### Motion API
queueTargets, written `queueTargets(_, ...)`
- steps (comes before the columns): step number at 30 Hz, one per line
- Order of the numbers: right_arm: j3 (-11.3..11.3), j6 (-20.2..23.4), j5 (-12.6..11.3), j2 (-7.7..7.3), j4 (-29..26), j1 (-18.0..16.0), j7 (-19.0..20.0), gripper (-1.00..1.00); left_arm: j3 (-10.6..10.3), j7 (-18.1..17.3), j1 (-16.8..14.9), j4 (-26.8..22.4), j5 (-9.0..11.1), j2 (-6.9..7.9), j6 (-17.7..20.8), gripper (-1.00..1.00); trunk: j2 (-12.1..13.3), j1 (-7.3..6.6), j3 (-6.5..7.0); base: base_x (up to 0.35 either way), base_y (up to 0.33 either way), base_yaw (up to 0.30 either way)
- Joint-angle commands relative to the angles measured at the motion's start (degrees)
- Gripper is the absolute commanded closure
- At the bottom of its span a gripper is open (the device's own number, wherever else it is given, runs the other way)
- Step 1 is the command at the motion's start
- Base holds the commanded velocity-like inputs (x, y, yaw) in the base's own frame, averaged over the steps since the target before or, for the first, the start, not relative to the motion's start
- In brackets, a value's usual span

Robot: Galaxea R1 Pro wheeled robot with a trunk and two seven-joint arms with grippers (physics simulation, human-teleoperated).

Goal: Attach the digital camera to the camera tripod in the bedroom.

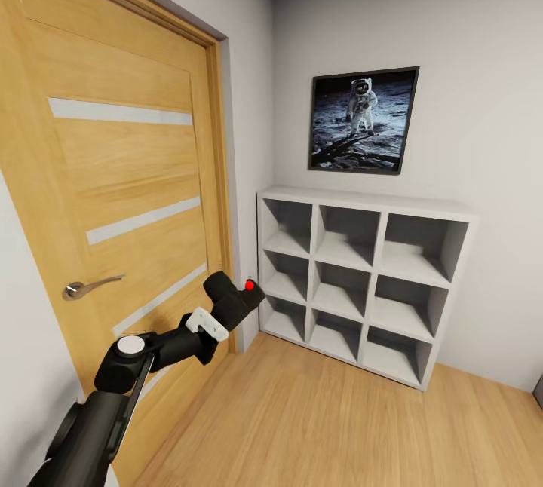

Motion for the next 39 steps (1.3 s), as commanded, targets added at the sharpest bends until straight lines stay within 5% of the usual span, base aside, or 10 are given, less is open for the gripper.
queueTargets(1,-0.3,-0.4,0.3,0.02,0.2,-0.1,0.0,-1.0,0.0,-0.4,0.3,-0.1,-0.3,0.03,0.2,1.0,0.0,0.02,-0.02,0.0,0.0,-0.035)
queueTargets(39,-0.3,-0.8,0.3,0.21,0.0,-0.2,0.2,-1.0,-0.2,-0.3,0.8,0.3,-0.3,-0.39,0.3,1.0,0.0,0.02,-0.02,0.091,0.036,-0.128)
